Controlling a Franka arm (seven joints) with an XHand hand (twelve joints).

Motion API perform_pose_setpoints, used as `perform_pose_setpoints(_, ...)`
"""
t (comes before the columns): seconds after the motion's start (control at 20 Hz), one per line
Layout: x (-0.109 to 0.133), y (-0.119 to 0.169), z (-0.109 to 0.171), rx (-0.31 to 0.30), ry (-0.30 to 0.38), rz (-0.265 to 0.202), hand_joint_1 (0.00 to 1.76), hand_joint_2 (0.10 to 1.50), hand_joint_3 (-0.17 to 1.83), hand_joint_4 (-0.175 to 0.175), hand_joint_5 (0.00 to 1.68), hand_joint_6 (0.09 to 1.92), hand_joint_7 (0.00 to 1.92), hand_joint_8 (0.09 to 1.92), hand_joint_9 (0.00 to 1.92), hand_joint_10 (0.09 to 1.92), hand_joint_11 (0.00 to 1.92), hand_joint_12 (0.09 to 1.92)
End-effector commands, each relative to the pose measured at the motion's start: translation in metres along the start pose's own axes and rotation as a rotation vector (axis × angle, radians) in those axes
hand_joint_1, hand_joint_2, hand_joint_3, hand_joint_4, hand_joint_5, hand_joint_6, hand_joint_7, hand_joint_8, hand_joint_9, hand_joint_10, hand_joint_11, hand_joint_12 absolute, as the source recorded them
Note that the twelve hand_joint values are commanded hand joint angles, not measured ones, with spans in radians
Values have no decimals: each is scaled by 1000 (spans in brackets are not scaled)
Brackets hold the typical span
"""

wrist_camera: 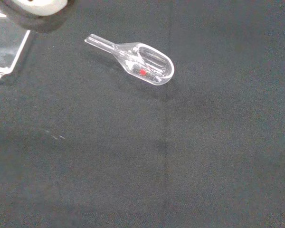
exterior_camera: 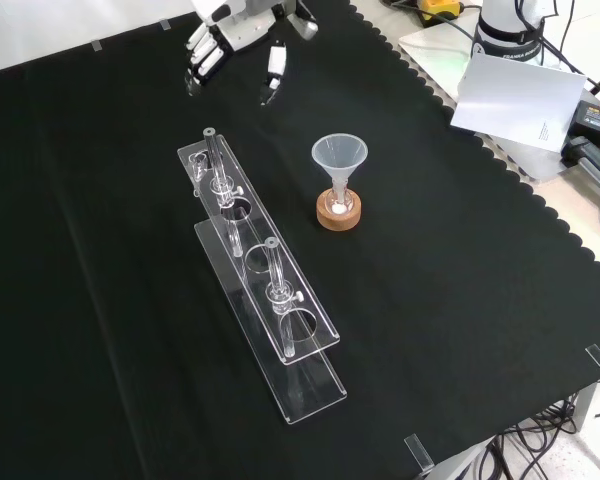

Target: Remove the funnel from the round-bottom flask.

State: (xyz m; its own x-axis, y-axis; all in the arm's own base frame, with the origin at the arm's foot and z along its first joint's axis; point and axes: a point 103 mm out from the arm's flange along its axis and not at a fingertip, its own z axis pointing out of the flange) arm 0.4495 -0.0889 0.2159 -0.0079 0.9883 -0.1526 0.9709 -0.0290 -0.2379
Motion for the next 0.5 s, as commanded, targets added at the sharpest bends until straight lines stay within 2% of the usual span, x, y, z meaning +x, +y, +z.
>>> perform_pose_setpoints(0.05,13,-33,-16,-4,18,-7,728,683,350,-13,369,112,277,654,523,600,342,1314)
perform_pose_setpoints(0.5,32,-74,-31,5,32,-3,696,694,356,-2,368,99,274,651,540,599,343,1317)
